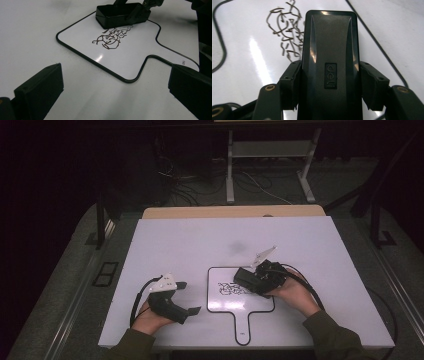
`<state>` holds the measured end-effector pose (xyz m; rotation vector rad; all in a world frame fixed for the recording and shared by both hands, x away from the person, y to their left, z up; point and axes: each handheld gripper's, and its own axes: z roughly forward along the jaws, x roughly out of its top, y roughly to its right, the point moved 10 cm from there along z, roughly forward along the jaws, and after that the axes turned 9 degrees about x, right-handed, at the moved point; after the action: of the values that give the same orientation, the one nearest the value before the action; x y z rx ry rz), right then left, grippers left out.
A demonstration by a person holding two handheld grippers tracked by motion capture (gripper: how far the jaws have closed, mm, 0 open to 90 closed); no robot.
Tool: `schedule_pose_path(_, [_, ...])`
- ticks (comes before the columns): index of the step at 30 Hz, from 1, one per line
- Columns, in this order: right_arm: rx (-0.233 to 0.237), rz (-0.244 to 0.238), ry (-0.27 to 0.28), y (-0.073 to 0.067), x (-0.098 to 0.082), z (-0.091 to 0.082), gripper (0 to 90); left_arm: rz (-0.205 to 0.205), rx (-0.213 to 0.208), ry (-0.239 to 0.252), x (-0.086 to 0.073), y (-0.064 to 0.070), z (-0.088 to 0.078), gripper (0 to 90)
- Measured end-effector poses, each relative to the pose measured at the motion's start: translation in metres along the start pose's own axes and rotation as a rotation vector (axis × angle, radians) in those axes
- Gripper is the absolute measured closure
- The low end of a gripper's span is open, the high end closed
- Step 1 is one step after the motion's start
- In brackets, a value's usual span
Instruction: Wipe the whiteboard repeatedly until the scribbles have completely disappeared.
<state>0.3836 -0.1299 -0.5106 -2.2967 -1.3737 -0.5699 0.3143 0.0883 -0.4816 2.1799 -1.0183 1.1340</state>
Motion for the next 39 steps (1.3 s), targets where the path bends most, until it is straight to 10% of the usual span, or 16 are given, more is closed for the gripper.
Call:
schedule_pose_path(10, [-0.031,0.044,0.006,0.017,-0.005,-0.005,38.5,0.000,0.000,-0.001,0.000,0.000,0.000,0.0])
schedule_pose_path(29, [0.006,-0.041,-0.040,-0.022,-0.001,0.003,38.7,0.000,0.000,0.000,0.000,0.000,0.000,0.0])
schedule_pose_path(39, [-0.017,0.005,-0.035,0.000,-0.001,0.000,38.7,0.000,-0.001,-0.001,0.000,0.000,0.000,0.0])
